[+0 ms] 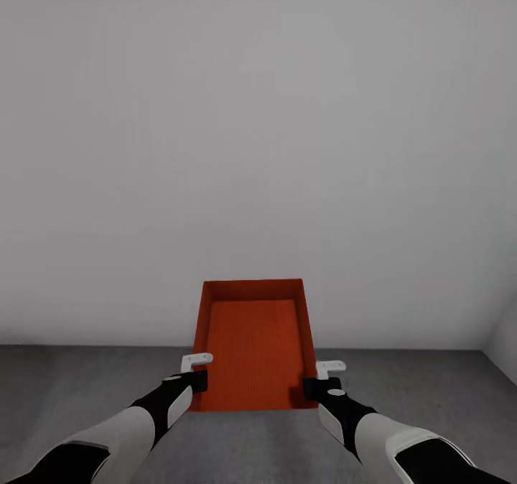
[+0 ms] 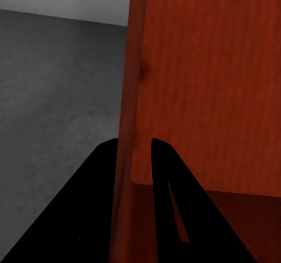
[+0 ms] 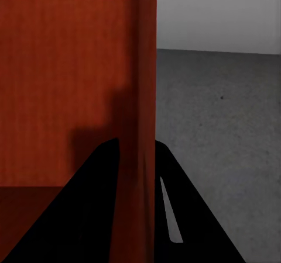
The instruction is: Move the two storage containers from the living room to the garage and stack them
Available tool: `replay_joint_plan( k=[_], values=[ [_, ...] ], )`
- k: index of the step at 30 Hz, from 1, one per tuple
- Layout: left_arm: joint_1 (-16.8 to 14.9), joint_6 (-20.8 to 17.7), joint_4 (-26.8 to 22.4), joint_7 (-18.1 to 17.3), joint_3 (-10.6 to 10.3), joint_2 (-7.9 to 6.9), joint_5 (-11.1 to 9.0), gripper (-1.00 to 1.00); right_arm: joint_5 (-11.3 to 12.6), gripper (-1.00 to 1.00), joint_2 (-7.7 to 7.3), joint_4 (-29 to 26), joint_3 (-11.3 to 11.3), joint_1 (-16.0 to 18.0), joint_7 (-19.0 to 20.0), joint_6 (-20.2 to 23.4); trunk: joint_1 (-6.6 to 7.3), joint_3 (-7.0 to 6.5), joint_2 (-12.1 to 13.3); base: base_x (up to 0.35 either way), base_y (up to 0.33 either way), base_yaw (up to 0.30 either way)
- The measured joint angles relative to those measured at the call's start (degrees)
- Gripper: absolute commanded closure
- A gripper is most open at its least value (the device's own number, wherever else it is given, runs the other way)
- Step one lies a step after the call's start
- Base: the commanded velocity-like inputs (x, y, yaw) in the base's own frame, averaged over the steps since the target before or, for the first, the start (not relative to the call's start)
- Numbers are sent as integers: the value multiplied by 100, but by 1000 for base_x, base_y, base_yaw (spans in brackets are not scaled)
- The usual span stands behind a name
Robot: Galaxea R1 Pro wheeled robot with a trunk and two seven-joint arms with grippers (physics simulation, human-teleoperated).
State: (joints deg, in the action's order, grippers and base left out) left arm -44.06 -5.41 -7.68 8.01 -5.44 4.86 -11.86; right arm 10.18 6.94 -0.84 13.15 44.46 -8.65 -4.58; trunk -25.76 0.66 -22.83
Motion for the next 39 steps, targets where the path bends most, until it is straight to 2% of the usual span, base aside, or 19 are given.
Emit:
replay_joint_plan(
  k=[32, 39],
  values=[
    [2, 29, 1, 1, -2, 3, -11, 100, -1, 100, -5, -17, 13, -3, 0, -6, 1, 290, 5, 0, 0, 0],
    [4, 14, 1, -1, -4, 0, -10, 100, -1, 100, -1, -5, 6, -2, 0, -5, -153, 481, -275, 0, 0, 0]
  ],
)
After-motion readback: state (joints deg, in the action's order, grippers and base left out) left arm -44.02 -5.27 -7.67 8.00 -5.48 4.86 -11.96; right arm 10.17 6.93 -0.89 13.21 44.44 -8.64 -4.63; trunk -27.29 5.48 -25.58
